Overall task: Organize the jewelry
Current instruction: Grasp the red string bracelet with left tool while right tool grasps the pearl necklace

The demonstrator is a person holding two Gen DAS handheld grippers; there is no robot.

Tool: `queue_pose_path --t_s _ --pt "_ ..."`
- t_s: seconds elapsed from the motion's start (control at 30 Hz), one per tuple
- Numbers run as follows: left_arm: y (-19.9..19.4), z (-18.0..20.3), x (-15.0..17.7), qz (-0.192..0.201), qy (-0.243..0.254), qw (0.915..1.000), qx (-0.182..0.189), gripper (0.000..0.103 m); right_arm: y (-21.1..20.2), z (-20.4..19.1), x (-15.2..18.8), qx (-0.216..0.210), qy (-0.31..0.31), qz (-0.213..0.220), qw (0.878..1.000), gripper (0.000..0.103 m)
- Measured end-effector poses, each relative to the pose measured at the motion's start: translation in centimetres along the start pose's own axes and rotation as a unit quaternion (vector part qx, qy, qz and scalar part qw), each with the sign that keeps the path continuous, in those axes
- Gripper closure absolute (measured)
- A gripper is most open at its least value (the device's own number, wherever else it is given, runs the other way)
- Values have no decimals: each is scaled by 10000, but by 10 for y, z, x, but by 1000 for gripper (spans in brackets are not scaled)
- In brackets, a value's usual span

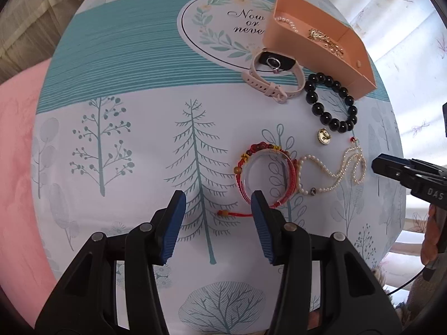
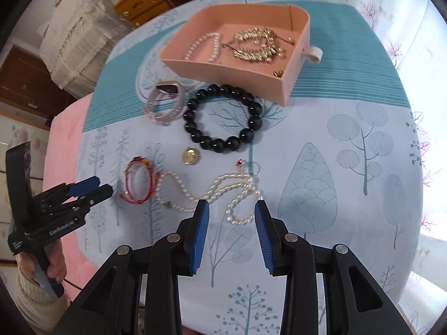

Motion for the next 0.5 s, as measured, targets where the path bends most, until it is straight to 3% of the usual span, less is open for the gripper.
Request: queue_pose_path --t_s 0.27,0.43,0.5 --pt "13 10 -13 -139 42 9999 -52 58 35 18 -16 332 -67 -276 9990 68" --pt "21 18 -17 -225 66 9997 -37 58 39 11 -14 694 -598 -297 9954 71" --pt "24 22 -18 -261 69 9996 -29 58 43 5 -10 1080 -997 -363 9885 76"
Point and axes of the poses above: each gripper's, at about its wrist camera, not at the fingertips, and y roughly the way its jaws point, z to its right, x to its underside, the point moved 6 cm from there along y, roughly the way its jaws point, and after that the axes turned 14 degrees about -x, right-handed, at the moved point
